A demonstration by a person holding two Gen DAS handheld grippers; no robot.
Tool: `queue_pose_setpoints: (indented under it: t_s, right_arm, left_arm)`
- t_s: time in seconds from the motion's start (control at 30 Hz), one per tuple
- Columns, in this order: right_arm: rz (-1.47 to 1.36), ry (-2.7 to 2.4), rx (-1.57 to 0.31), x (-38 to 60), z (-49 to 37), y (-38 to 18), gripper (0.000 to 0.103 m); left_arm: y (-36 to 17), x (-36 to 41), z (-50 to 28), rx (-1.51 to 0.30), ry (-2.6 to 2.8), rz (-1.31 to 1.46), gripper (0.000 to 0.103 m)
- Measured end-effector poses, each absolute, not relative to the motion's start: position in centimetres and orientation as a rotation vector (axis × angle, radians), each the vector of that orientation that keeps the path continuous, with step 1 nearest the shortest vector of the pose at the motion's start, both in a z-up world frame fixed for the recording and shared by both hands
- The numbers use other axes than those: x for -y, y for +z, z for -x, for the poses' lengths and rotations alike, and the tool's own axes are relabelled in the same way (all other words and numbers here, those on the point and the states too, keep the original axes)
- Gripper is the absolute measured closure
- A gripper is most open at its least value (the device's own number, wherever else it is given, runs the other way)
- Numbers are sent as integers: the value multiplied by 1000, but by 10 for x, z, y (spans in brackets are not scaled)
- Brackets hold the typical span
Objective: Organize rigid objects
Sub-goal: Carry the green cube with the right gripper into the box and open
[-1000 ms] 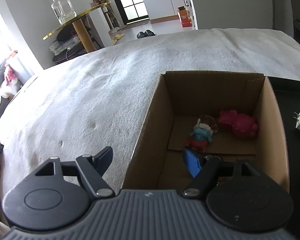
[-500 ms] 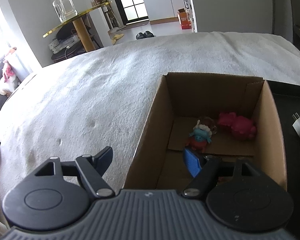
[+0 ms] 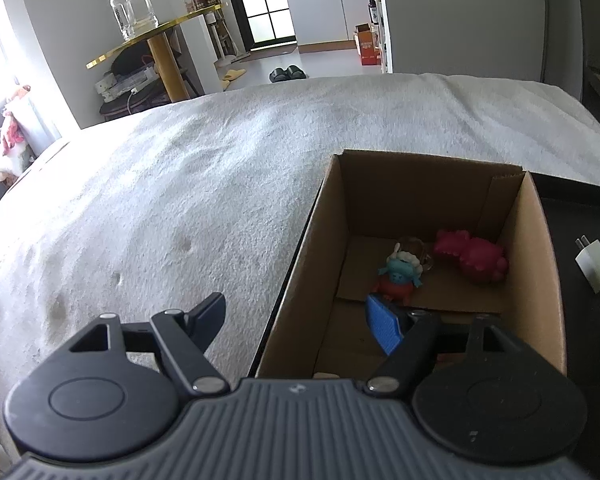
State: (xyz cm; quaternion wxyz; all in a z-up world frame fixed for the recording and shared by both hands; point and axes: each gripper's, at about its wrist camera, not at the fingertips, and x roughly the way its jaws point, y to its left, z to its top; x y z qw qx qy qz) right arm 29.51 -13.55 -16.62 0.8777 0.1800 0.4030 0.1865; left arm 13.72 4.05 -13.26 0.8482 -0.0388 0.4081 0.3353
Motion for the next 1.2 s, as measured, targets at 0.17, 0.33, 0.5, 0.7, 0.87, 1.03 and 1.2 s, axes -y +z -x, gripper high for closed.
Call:
queue_pose_setpoints:
  t_s: [0.17,0.33,0.5,0.7,0.87,1.03,1.2]
  right_arm:
    - [-335,456,-795,123,-284,-158,56]
    - [-308,520,-764,109,-272,-154,56]
    - [-290,575,-737,94,-264,-146,56]
    - [-262,631,-730,75,-253,-140,56]
    - [-254,671,-733,61,-245,-135,56]
    - [-234,693,-716,48,-238,-128,56]
    - [-238,713,-699,44,-234,-122,56]
  left_arm:
    - [-132,-43,-133,-854,693,99,27]
    - [-132,-47,-129,-851,686,121,27]
    - [-134,-53,-125,-848,680,141,27]
    - [-137,-58,-123,-858,663,155,27]
    - [-137,-61,-119,-850,647,170,27]
    - [-138,-65,-114,-851,639,194,27]
    - [-138,-69,-112,-846,635,204,27]
